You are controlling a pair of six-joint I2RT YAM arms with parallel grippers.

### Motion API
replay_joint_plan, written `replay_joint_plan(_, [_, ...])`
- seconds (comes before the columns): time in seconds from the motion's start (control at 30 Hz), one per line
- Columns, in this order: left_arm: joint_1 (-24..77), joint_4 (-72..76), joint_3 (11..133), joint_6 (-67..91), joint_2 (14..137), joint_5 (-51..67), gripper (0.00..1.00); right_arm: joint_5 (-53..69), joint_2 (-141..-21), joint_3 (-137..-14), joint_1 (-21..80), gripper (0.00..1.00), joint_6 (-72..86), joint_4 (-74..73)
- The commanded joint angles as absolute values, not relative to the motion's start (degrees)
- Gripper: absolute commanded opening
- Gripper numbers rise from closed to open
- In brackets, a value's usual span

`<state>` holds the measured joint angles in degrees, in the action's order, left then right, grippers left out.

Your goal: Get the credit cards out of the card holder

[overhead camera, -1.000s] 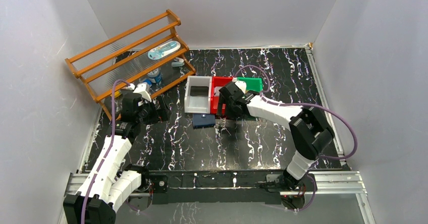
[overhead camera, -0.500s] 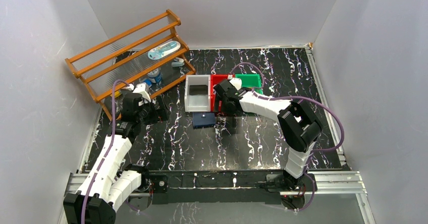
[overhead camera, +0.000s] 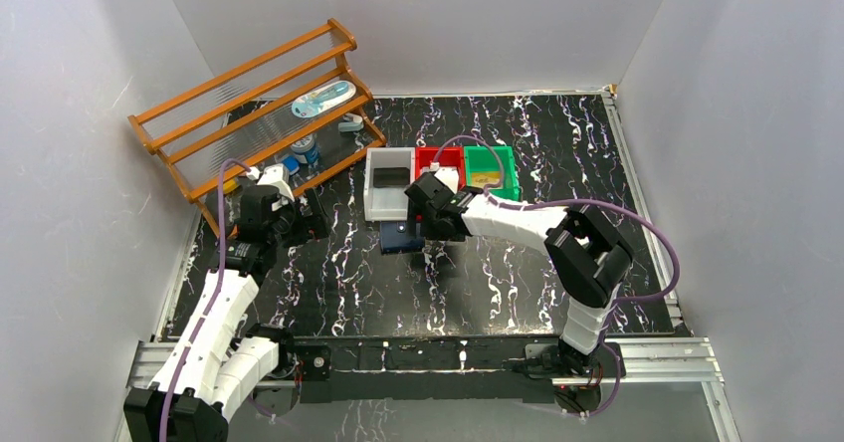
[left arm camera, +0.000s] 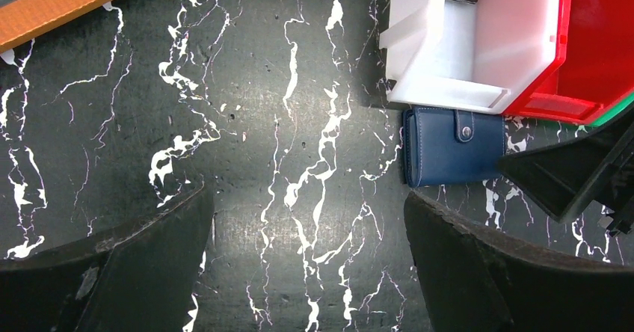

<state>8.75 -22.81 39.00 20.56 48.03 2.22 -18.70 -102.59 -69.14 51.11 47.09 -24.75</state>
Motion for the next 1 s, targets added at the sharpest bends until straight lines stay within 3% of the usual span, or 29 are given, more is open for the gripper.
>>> replay_joint_plan(0.0, [8.87,-23.63,39.84,20.57,46.75,0.92,0.98,-19.4,-100.57,-69.13,52.37,0.87,49.67,-22.69])
replay_joint_plan(0.47, [8.87,-24.49,40.18,20.83,46.67,-0.34,0.98,-21.18,-106.09,-72.1,52.89,0.81,48.21,-20.5])
replay_joint_plan(0.7, [8.88,-24.48,40.17,20.8,46.58,-2.92,0.98,-19.69,-109.42,-74.1,52.93,0.69,46.12,-19.83])
replay_joint_plan(0.97, [8.83,-25.13,40.2,20.95,46.7,-3.55,0.98,-18.57,-104.17,-60.67,56.74,0.61,52.37,-21.46])
